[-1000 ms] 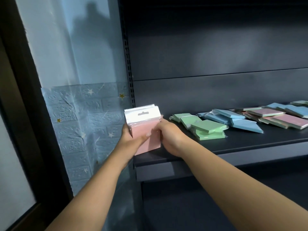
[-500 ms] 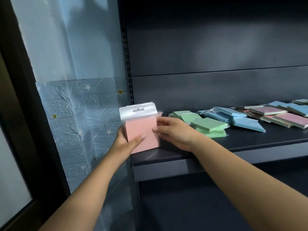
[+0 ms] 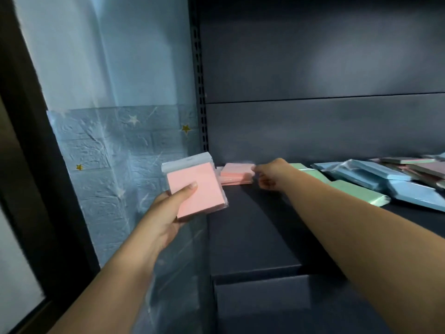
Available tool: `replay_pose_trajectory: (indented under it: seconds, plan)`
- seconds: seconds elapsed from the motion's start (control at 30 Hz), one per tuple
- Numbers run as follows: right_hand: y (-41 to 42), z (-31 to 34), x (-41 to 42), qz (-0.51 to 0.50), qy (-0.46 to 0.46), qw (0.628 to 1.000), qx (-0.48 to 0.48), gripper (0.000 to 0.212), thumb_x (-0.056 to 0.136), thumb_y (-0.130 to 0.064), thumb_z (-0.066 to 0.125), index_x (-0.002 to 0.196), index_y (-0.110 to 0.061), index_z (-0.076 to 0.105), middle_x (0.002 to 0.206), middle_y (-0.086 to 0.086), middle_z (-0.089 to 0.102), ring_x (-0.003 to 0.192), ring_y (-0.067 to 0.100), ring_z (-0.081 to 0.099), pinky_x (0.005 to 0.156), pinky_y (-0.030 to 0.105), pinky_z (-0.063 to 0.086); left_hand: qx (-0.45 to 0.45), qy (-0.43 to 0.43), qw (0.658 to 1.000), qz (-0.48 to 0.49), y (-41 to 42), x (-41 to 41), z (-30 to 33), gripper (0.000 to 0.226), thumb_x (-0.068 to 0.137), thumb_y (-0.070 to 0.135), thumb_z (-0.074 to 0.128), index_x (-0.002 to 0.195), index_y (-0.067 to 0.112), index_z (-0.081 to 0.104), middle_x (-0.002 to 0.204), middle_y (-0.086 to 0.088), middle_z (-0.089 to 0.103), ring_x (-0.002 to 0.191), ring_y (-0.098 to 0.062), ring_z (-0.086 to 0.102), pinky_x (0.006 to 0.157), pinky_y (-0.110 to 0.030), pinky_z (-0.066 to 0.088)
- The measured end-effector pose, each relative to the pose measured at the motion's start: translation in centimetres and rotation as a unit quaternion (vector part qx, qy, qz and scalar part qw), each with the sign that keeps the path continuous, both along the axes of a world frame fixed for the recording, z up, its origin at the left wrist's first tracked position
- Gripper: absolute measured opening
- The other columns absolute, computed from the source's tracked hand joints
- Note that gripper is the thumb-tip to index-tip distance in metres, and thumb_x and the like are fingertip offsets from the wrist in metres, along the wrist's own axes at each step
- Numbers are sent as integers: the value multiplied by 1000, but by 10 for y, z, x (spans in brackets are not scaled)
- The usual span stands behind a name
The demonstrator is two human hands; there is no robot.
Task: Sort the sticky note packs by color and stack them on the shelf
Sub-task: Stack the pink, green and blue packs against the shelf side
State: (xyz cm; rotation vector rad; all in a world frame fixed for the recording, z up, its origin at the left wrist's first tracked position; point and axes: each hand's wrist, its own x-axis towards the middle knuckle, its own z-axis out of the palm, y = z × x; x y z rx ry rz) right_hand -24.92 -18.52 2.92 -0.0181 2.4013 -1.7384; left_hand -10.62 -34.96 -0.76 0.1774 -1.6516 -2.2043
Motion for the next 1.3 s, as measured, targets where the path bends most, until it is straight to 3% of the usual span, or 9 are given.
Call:
replay_pose_trajectory:
  seconds: [0.1,0.23,0.4,0.5,0.57,0.67,1.0,1.17,1.3]
  plan:
    - [-17,0,-16,-26,23,992,123,37,90,-34,59,72,-3,51,67,10,47,60,25,49,65,32,39,10,-13,1000,-21,-16,-12,-2,8,87,12,57,93,12,63,65,4,72,56,-5,67,50,-15,53]
    - [-33,-1,-32,19,34,993,108,43,92,-26,56,126,1,53,99,7,49,89,20,50,75,25,40,6,-26,999,-30,-25,-21,-2,11,86,12,57,94,11,64,67,4,72,60,-5,68,58,-19,54]
    - [-34,4,-36,-15,13,986,168,50,89,-33,62,124,0,52,112,15,58,103,27,57,88,31,42,37,-45,998,-16,-26,-30,-2,6,88,13,56,90,13,62,63,5,70,69,-12,64,65,-27,53]
    - [-26,3,-36,-38,-8,997,74,23,82,-21,71,87,-5,56,73,9,52,65,20,50,69,31,43,40,-49,998,-16,-23,-31,-3,7,89,13,54,86,13,61,60,5,70,59,-8,65,53,-20,55]
    - [-21,1,-34,-33,-41,998,-36,16,80,-7,71,77,-6,55,76,10,58,75,25,58,69,35,49,42,-52,998,-18,-19,-31,-1,8,89,13,54,85,13,60,59,5,70,58,-8,65,51,-18,54]
    - [-13,6,-25,22,-37,989,-141,25,83,9,59,98,-10,55,100,12,63,94,27,61,76,42,53,38,-60,997,-13,-11,-32,3,6,88,13,56,83,13,59,57,5,69,58,-9,64,58,-22,53]
    - [34,39,44,187,72,943,-264,51,84,16,50,116,-23,45,95,-1,64,78,17,65,60,36,58,-14,-46,999,18,13,-22,8,2,86,13,60,87,13,59,76,-1,65,70,-13,60,69,-28,50]
    - [29,20,66,263,44,936,-230,43,85,16,48,115,-16,51,95,3,66,79,19,66,69,35,57,-52,-21,996,64,24,-16,5,43,84,46,58,108,10,57,103,-9,66,96,-23,61,97,-39,46]
    - [16,2,71,289,40,933,-212,40,85,15,51,114,-12,52,96,5,64,83,18,62,76,31,55,-138,-13,987,81,20,-17,-4,120,31,94,52,118,12,56,113,-7,65,104,-25,62,99,-46,44]
